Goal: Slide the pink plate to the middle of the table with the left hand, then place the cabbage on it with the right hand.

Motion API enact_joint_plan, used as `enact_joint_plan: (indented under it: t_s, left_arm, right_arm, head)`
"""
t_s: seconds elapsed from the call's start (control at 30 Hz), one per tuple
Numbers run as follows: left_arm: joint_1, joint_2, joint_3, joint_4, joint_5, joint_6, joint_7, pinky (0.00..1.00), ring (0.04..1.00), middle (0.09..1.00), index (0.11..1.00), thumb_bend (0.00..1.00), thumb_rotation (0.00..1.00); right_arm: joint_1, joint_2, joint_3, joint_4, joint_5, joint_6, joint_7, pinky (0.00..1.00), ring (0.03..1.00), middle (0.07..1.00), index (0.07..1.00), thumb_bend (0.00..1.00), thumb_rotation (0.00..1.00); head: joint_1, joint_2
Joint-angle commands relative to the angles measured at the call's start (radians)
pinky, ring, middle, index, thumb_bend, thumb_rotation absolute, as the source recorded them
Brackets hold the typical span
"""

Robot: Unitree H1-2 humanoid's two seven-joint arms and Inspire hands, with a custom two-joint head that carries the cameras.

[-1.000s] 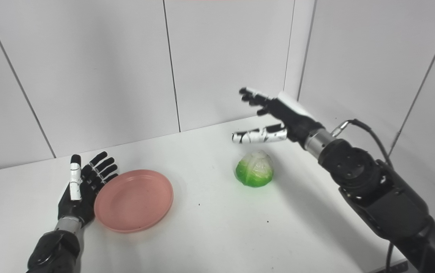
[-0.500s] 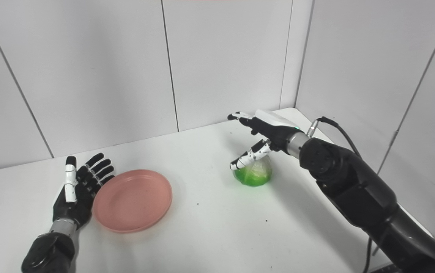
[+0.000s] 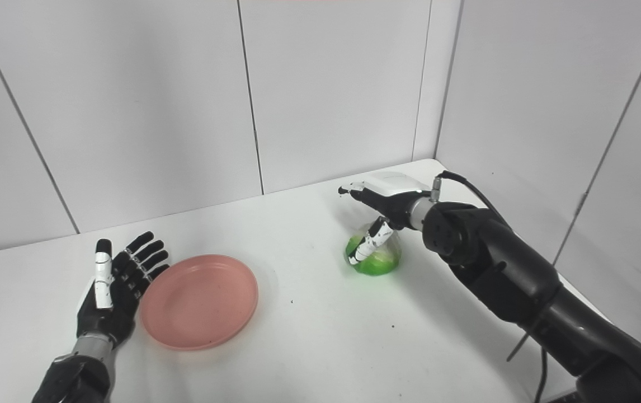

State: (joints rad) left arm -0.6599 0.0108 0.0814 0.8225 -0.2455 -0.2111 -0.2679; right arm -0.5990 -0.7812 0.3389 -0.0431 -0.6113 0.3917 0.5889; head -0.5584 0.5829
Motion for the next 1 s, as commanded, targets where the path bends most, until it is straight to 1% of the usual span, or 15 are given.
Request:
enact_joint_plan:
  t_s: [0.0, 0.07, 0.23, 0.37, 0.5, 0.63, 0.67, 0.73, 0.8, 0.83, 0.87, 0.9, 0.93, 0.97]
  left_arm:
    - [-0.038, -0.006, -0.003, -0.039, 0.007, -0.009, 0.002, 0.75, 0.786, 0.775, 0.744, 0.84, 0.98]
    - [-0.037, -0.007, 0.0, -0.042, -0.001, -0.002, 0.002, 0.74, 0.784, 0.773, 0.742, 0.84, 0.97]
    - [-0.036, -0.009, 0.003, -0.045, -0.007, 0.008, 0.003, 0.74, 0.788, 0.773, 0.741, 0.84, 0.95]
    - [-0.032, -0.01, 0.003, -0.054, -0.006, 0.016, 0.004, 0.74, 0.788, 0.774, 0.739, 0.83, 0.96]
    - [-0.03, -0.011, 0.003, -0.057, -0.007, 0.016, 0.005, 0.74, 0.787, 0.773, 0.739, 0.83, 0.95]
    - [-0.022, -0.011, 0.001, -0.075, -0.008, 0.03, 0.003, 0.74, 0.791, 0.776, 0.746, 0.83, 0.95]
    - [-0.023, -0.011, 0.002, -0.073, -0.01, 0.03, 0.0, 0.74, 0.793, 0.777, 0.747, 0.82, 0.95]
    - [-0.025, -0.011, 0.003, -0.068, -0.012, 0.027, -0.001, 0.74, 0.791, 0.775, 0.745, 0.83, 0.94]
    - [-0.023, -0.012, 0.003, -0.072, -0.012, 0.028, 0.001, 0.74, 0.791, 0.775, 0.744, 0.83, 0.95]
    - [-0.022, -0.014, 0.004, -0.075, -0.013, 0.028, 0.002, 0.74, 0.79, 0.774, 0.743, 0.83, 0.95]
    - [-0.02, -0.014, 0.004, -0.078, -0.013, 0.029, 0.003, 0.74, 0.79, 0.774, 0.741, 0.83, 0.95]
    - [-0.02, -0.015, 0.005, -0.081, -0.013, 0.031, 0.004, 0.74, 0.789, 0.774, 0.741, 0.83, 0.95]
    - [-0.019, -0.014, 0.003, -0.081, -0.01, 0.026, 0.004, 0.74, 0.79, 0.774, 0.74, 0.84, 0.95]
    - [-0.018, -0.013, 0.003, -0.082, -0.008, 0.023, 0.003, 0.74, 0.79, 0.775, 0.742, 0.84, 0.96]
  right_arm:
    - [-0.059, -0.037, -0.004, -0.007, -0.036, -0.035, 0.01, 1.0, 0.999, 0.986, 0.986, 1.0, 0.25]
    - [-0.059, -0.036, -0.001, -0.005, -0.047, -0.039, 0.026, 1.0, 1.0, 0.992, 0.998, 1.0, 0.23]
    - [-0.058, -0.03, 0.015, 0.013, -0.082, -0.035, 0.062, 1.0, 1.0, 1.0, 0.994, 1.0, 0.24]
    - [-0.052, -0.029, 0.016, 0.031, -0.09, -0.05, 0.068, 1.0, 1.0, 1.0, 0.985, 1.0, 0.21]
    - [-0.046, -0.03, 0.021, 0.045, -0.099, -0.062, 0.07, 1.0, 0.994, 0.998, 0.978, 1.0, 0.2]
    - [-0.032, -0.011, 0.004, 0.077, -0.082, -0.043, 0.064, 1.0, 0.982, 0.993, 0.968, 1.0, 0.21]
    - [-0.028, -0.003, -0.002, 0.087, -0.076, -0.041, 0.055, 0.97, 0.972, 0.987, 0.959, 1.0, 0.2]
    - [-0.019, 0.012, -0.018, 0.105, -0.063, -0.043, 0.039, 0.86, 0.946, 0.975, 0.944, 1.0, 0.19]
    - [-0.012, 0.024, -0.033, 0.12, -0.05, -0.049, 0.023, 0.77, 0.928, 0.966, 0.931, 1.0, 0.16]
    - [-0.008, 0.034, -0.043, 0.14, -0.037, -0.069, 0.004, 0.76, 0.924, 0.963, 0.929, 1.0, 0.15]
    - [-0.006, 0.041, -0.049, 0.154, -0.027, -0.083, -0.01, 0.71, 0.88, 0.934, 0.899, 0.99, 0.11]
    - [-0.003, 0.049, -0.054, 0.167, -0.019, -0.098, -0.03, 0.68, 0.857, 0.919, 0.884, 0.98, 0.09]
    - [0.002, 0.056, -0.059, 0.177, -0.012, -0.116, -0.051, 0.63, 0.776, 0.851, 0.843, 0.95, 0.05]
    - [0.007, 0.063, -0.064, 0.183, -0.005, -0.128, -0.069, 0.61, 0.727, 0.803, 0.814, 0.93, 0.02]
  head:
    - [0.004, 0.003]
    - [0.004, 0.003]
    - [0.004, 0.006]
    - [0.004, 0.006]
    - [0.004, 0.006]
    - [0.003, 0.011]
    - [0.003, 0.011]
    - [0.005, 0.014]
    - [0.005, 0.014]
    - [0.005, 0.014]
    - [0.006, 0.017]
    - [0.006, 0.017]
    - [0.006, 0.019]
    - [0.006, 0.019]
